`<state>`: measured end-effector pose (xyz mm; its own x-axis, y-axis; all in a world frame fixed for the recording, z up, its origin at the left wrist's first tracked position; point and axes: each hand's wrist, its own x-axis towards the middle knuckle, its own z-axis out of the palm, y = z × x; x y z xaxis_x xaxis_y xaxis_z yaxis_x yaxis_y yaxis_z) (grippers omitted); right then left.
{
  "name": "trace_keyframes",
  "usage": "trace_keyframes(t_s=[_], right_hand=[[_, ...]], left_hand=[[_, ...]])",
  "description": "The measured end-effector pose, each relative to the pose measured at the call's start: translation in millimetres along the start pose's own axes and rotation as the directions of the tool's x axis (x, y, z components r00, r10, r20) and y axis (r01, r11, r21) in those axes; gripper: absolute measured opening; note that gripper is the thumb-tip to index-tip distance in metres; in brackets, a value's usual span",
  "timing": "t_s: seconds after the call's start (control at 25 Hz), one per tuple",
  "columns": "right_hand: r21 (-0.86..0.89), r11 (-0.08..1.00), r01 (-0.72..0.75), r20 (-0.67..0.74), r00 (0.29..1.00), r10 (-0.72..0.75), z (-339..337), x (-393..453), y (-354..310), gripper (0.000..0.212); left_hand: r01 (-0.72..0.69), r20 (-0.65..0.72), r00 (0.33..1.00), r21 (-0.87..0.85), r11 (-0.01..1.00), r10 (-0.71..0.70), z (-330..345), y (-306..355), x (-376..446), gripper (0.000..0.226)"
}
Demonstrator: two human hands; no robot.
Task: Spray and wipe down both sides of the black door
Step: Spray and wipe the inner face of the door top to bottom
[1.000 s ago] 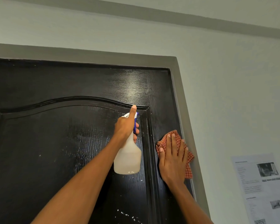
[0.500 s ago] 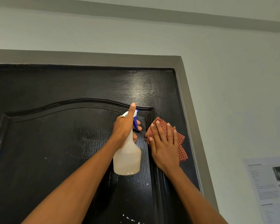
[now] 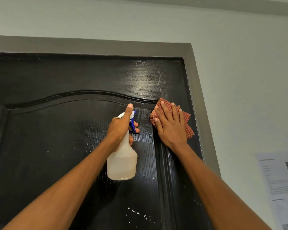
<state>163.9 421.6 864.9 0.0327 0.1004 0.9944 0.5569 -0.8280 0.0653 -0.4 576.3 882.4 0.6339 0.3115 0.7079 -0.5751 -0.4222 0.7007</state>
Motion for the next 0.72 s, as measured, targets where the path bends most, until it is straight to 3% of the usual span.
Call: trace_keyframes(t_s=[0.12, 0.24, 0.36, 0.48, 0.6, 0.72], right_hand=[[-0.001, 1.0, -0.002, 0.001, 1.0, 0.002, 4, -64, -4, 0.056], [-0.052, 0.984, 0.168, 0.103, 0.981, -0.162, -2, -128, 11, 0.059], [-0.058, 0.959, 0.276, 0.143, 0.953, -0.266, -9, -115, 25, 0.062], [-0.005, 0.999, 0.035, 0.083, 0.996, -0.034, -9, -40, 17, 0.063], [0.078, 0.956, -0.282, 0.088, 0.957, 0.275, -12, 25, -1, 0.065], [0.064, 0.951, -0.303, 0.032, 0.953, 0.301, -4, 9, -10, 0.065]], left_hand=[[-0.003, 0.016, 1.0, -0.004, 1.0, 0.003, 2, -6, -8, 0.074], [0.018, 0.028, 0.999, -0.02, 1.0, -0.017, 3, -7, -18, 0.076], [0.036, 0.017, 0.999, -0.051, 0.998, -0.035, 7, -6, -25, 0.073], [0.033, -0.017, 0.999, -0.105, 0.994, -0.035, 12, -4, -33, 0.065], [0.056, -0.033, 0.998, -0.092, 0.994, -0.059, 11, -8, -41, 0.067], [0.096, -0.014, 0.995, -0.053, 0.994, -0.096, 8, -20, -52, 0.068]])
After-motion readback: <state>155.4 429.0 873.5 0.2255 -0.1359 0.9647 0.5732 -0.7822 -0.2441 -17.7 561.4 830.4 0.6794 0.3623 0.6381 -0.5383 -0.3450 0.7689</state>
